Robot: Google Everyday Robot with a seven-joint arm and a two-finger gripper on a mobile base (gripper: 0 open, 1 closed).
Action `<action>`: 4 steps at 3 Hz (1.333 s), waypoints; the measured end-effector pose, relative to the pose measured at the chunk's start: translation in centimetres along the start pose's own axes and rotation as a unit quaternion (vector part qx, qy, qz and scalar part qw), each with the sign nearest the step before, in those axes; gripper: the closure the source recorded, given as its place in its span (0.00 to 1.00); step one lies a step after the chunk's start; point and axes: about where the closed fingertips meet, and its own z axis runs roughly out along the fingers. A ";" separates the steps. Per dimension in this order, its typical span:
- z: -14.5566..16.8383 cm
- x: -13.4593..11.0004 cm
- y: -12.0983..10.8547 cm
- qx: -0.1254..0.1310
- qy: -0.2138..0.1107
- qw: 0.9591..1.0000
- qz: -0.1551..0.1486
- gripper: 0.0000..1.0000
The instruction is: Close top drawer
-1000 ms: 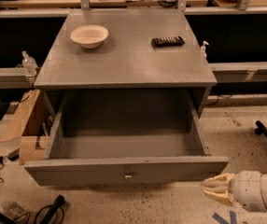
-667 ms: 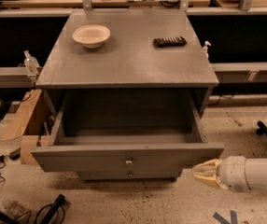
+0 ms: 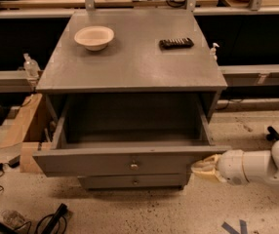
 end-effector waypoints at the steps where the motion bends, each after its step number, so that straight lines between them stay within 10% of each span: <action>1: 0.5 -0.3 -0.9 0.002 -0.002 1.000 -0.002 1.00; 4: 2.8 -3.5 -6.3 0.015 -0.008 1.000 -0.020 1.00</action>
Offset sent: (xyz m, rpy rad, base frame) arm 0.1114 0.0150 0.0104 -0.0067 -0.0709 -0.0099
